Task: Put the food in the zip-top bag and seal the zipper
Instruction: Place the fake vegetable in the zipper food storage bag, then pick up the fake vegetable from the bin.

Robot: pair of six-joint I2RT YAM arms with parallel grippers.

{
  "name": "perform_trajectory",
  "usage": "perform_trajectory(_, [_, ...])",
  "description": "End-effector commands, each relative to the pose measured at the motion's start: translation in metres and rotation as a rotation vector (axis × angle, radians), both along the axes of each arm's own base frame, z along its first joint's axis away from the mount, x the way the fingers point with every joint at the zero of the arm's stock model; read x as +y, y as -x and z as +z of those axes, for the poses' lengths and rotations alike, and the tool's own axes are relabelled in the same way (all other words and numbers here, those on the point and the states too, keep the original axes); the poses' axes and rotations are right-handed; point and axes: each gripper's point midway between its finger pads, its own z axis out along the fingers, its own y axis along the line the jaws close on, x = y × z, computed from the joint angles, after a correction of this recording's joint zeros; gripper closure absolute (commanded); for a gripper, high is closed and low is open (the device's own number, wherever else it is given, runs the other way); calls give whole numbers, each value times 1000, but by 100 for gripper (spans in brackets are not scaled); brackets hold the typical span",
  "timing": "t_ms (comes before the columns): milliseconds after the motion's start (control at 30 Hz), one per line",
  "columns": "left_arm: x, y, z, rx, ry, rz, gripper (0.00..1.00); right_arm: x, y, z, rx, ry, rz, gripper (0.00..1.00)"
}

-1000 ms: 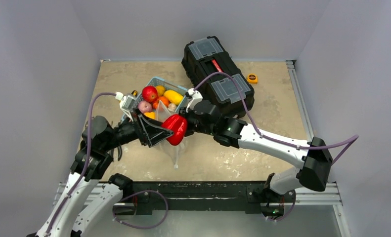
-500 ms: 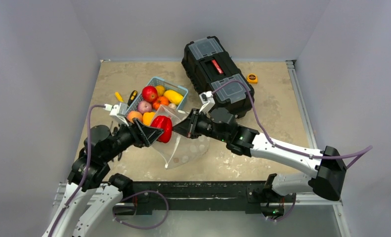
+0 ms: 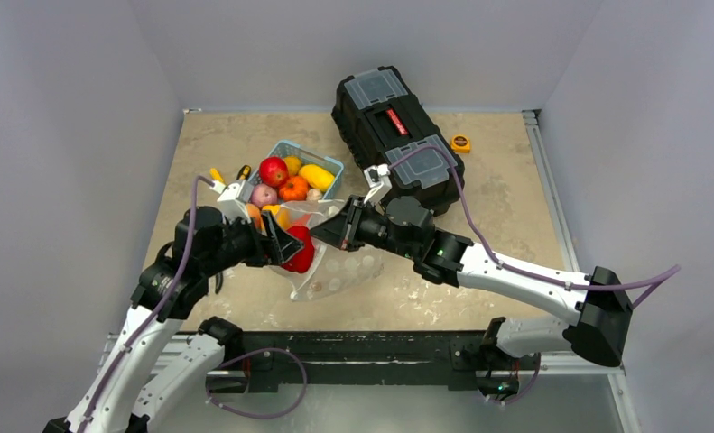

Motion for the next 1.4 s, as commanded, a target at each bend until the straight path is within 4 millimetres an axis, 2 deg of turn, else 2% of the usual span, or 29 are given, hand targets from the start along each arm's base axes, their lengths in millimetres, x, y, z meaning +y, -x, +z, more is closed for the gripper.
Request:
perform_trajectory(0, [-9, 10, 35, -81, 25, -106, 15, 4, 4, 35, -55, -87, 37, 100])
perform_trajectory(67, [-9, 17, 41, -92, 21, -128, 3, 3, 3, 29, -47, -77, 32, 100])
perform_trajectory(133, [-6, 23, 48, -109, 17, -140, 0, 1, 0, 24, -42, -63, 28, 100])
perform_trajectory(400, [17, 45, 73, -166, -1, -75, 7, -6, -5, 16, -49, -33, 22, 100])
perform_trajectory(533, [18, 55, 82, -193, 42, -75, 12, -4, -4, 12, -74, -1, 48, 100])
perform_trajectory(600, [18, 56, 80, -185, 40, -79, 12, -1, -1, 11, -106, 16, 80, 100])
perform_trajectory(700, [20, 51, 64, -127, -2, -61, 10, -2, 0, 10, -122, 27, 89, 100])
perform_trajectory(900, [-3, 41, 42, -64, 27, -158, 13, -5, 9, 8, -184, 79, 153, 100])
perform_trajectory(1000, [0, 36, 54, -120, 14, -145, 8, -23, 16, 2, -280, 231, 202, 100])
perform_trajectory(1133, [29, 19, 77, -237, -86, 7, 0, -72, 27, -8, -319, 379, 171, 100])
perform_trajectory(1267, [48, 1, 91, -315, -155, 118, 0, -110, 51, 3, -311, 352, 151, 100])
perform_trajectory(1367, [56, -17, 92, -329, -216, 171, 0, -121, 56, 15, -303, 316, 120, 100])
